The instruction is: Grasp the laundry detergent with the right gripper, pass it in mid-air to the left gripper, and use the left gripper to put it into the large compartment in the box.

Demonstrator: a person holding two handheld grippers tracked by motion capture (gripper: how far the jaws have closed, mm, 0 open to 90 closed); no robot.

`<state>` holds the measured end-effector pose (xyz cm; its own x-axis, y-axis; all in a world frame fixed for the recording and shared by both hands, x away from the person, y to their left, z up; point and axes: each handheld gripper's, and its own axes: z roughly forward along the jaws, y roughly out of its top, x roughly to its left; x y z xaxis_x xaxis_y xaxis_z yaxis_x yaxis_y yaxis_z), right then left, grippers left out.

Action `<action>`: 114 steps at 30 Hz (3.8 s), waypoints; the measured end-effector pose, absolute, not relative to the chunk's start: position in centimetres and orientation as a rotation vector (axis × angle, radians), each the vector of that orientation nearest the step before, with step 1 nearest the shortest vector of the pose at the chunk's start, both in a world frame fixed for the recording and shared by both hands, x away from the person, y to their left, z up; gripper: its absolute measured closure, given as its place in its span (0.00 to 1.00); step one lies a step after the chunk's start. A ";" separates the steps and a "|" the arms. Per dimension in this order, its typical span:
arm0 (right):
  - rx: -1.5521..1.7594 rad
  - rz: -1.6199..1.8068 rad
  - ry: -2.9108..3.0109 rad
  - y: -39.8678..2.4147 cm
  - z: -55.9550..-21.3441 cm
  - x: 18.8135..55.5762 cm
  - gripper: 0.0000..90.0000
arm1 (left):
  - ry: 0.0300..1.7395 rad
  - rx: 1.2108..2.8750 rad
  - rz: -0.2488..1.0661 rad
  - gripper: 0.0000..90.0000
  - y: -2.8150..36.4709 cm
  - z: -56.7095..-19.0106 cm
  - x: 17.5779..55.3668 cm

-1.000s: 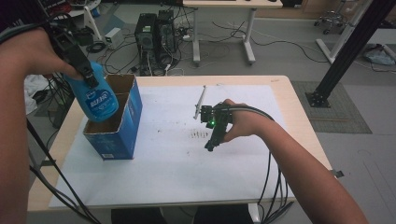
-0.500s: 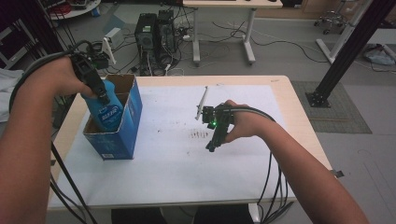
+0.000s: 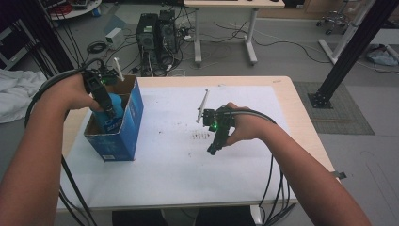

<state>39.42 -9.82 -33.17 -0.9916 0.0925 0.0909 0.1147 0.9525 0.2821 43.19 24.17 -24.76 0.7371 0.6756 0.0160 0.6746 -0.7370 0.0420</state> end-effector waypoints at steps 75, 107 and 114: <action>-0.170 -0.465 -3.021 -9.4 -33.0 39.0 0.15 | 1.115 2.874 0.154 0.24 24.9 -23.4 42.6; -0.193 -0.441 -3.040 -10.8 -30.6 39.5 0.15 | 0.595 3.009 0.088 0.12 15.5 -19.5 40.6; -0.199 -0.405 -3.050 -11.2 -30.1 39.7 0.15 | 0.421 3.060 0.027 0.10 12.5 -21.7 40.1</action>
<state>39.67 -11.22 -30.15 -0.9900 0.1200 0.0748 0.1353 0.9572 0.2557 40.06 12.46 -21.66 0.9626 0.2706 0.0103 0.2696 -0.9614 0.0544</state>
